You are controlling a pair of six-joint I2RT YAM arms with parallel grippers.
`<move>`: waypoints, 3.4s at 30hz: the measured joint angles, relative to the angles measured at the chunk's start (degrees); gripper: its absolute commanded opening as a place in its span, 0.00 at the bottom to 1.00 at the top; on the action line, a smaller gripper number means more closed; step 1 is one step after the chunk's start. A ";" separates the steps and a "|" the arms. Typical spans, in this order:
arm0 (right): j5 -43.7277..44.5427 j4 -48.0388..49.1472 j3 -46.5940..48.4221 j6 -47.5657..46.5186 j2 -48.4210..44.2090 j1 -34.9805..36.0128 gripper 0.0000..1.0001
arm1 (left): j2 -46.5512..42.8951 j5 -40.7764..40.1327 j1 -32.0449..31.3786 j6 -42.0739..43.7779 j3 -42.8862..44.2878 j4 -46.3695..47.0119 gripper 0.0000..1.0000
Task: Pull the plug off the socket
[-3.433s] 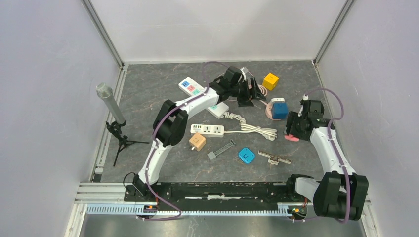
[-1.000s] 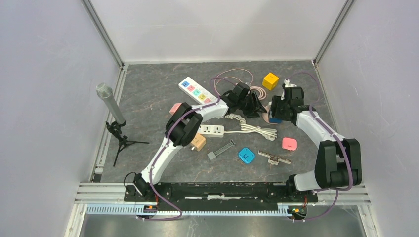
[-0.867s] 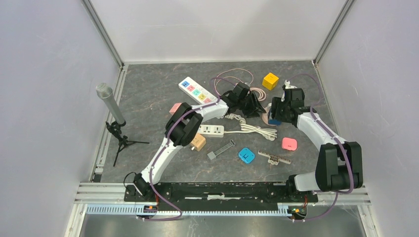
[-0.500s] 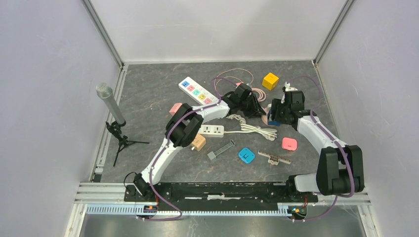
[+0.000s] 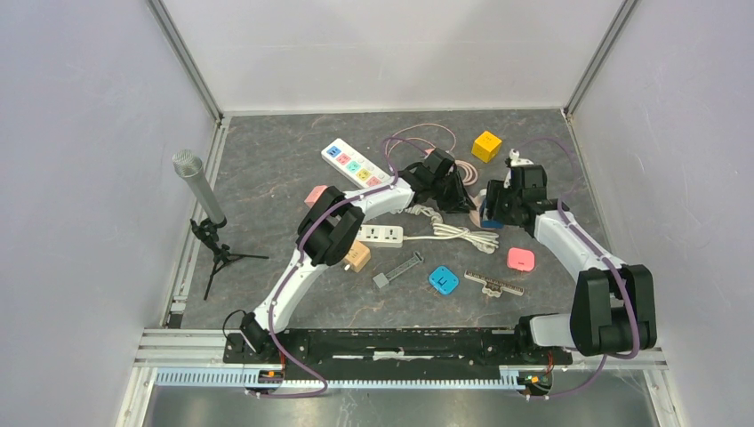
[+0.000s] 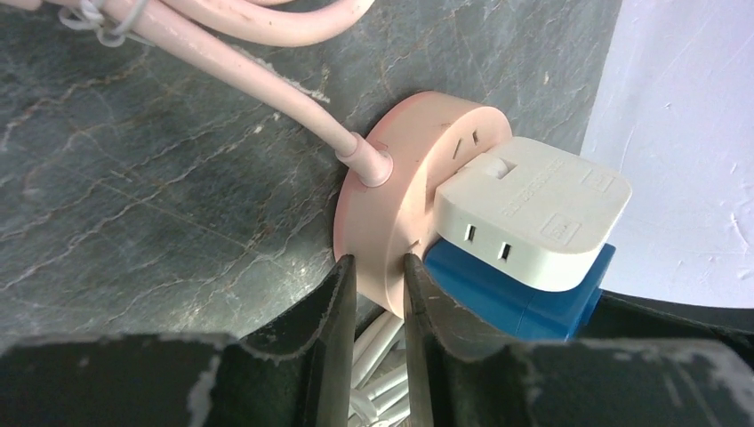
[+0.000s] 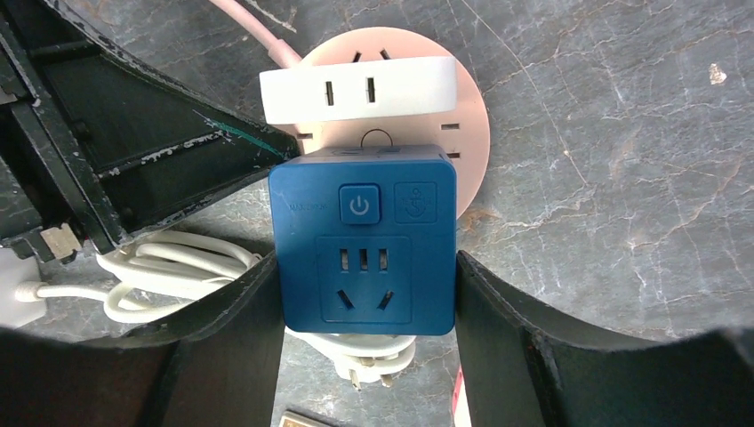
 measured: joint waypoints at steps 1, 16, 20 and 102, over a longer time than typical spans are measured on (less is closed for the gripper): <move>0.55 -0.37 0.24 -0.26 0.11 0.44 0.00 | 0.00 0.00 -0.02 0.24 0.20 -0.55 0.26; 0.02 -3.98 2.60 -1.40 1.33 1.16 0.00 | 0.70 -0.04 -0.17 3.26 4.15 -7.30 0.26; -0.83 -7.08 5.35 -1.40 3.58 0.90 0.00 | 1.38 -0.02 -0.20 3.69 5.81 -9.07 0.26; -0.48 -8.33 9.66 -7.48 7.04 0.39 0.00 | 3.15 2.14 -0.48 3.85 9.14 -12.41 0.18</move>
